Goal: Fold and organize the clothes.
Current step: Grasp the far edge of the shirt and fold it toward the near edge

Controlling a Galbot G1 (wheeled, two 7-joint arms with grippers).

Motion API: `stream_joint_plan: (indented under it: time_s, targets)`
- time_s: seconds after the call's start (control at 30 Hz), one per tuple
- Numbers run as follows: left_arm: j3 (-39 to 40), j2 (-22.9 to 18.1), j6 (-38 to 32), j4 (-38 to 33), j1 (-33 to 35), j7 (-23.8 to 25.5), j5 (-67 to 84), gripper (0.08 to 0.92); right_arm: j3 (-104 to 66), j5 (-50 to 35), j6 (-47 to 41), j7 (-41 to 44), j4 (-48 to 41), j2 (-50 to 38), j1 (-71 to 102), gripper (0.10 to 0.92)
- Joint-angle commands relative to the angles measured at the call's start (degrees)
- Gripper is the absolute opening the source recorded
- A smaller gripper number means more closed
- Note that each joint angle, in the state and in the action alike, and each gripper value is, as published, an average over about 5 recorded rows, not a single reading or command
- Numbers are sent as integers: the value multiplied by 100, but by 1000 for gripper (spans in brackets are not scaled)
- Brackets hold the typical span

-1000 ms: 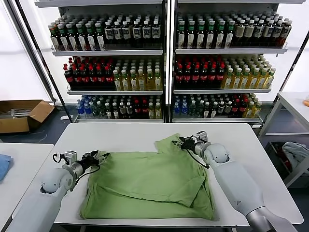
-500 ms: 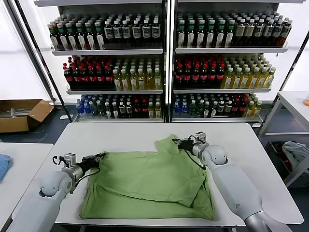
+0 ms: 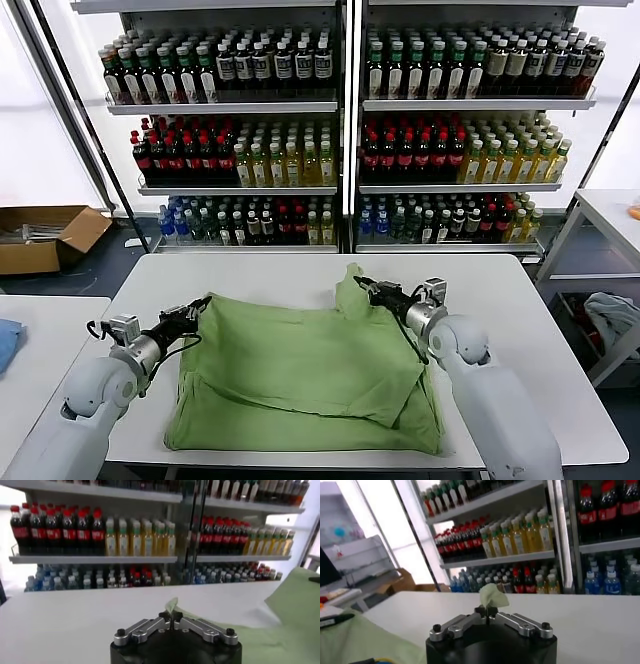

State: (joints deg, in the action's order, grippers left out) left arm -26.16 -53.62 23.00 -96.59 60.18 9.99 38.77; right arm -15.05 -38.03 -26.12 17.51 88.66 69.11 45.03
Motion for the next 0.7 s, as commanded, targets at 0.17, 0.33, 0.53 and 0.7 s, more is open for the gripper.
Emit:
stream_joint_plan:
  time_s: [0.17, 0.33, 0.53, 0.7]
  targets:
    - [-1071, 46, -157, -1684, 1949, -116, 94, 94, -1569, -354, 33, -37, 2678, -271, 2596, 107]
    - [-1262, -7, -192, -1896, 2614, -87, 4, 94, -2015, -295, 79, -18, 3186, -262, 3526, 107]
    - [-1358, -94, -319, -1795, 3048, 59, -410, 94, -2193, -9, 202, -5, 3510, -126, 4512, 107]
    - [-1391, -174, -407, -1776, 3348, 137, -571, 94, -2136, 541, 343, -172, 3629, 10, 5024, 107]
